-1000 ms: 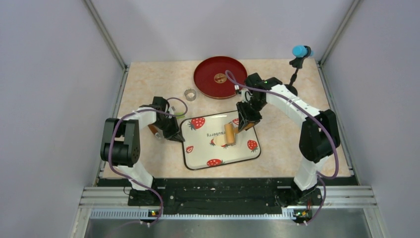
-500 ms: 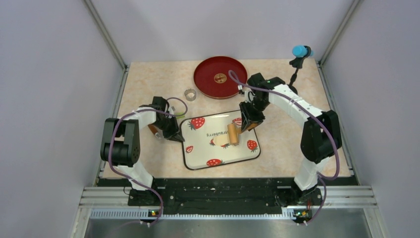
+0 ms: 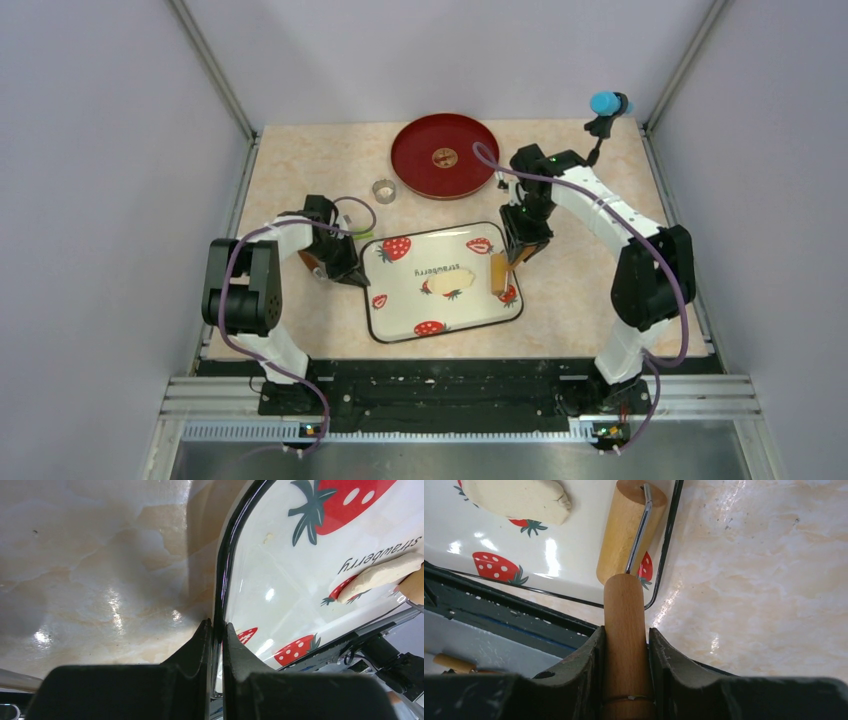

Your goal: Roll out the dumpling wrappers from the dough

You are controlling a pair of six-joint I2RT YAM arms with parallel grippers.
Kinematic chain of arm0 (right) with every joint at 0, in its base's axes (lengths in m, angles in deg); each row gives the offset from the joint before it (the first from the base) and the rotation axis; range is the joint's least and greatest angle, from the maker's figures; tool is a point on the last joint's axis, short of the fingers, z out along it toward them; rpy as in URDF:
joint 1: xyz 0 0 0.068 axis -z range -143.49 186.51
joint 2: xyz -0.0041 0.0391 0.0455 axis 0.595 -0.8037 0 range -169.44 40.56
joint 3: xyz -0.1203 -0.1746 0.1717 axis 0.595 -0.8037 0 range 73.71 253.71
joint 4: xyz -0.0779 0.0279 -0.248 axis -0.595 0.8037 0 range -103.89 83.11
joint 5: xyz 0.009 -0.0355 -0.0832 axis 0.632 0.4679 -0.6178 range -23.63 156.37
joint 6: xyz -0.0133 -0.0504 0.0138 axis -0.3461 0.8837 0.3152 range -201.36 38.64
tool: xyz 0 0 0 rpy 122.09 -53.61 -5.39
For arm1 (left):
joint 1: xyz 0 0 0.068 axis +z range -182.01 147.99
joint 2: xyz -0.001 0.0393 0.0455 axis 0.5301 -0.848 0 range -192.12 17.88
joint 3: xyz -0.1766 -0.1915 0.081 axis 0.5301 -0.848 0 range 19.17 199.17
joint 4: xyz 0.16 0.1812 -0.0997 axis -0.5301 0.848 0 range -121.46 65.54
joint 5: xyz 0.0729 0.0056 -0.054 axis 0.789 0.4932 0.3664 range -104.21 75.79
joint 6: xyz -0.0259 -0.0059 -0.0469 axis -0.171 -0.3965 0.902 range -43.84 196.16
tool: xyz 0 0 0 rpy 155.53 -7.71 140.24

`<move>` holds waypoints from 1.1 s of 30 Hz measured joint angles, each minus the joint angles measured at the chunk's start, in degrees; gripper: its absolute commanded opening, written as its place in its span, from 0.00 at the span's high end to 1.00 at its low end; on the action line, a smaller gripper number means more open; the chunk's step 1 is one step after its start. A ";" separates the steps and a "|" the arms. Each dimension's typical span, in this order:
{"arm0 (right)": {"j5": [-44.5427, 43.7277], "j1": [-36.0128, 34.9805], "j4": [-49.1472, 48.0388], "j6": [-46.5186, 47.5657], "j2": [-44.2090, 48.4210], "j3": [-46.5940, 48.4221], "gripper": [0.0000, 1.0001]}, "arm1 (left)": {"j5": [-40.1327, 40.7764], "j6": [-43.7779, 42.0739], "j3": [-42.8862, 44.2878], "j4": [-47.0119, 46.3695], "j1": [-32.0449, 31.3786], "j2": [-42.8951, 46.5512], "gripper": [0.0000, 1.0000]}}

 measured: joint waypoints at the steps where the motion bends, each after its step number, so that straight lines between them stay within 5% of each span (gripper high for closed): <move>1: -0.07 -0.02 0.07 0.31 0.00 0.07 1.00 | -0.07 -0.11 0.00 -0.02 0.00 0.00 1.00; 33: 3.52 -3.37 -5.97 2.23 0.02 8.57 1.00 | 1.95 5.81 -0.15 -1.29 -5.09 0.02 1.00</move>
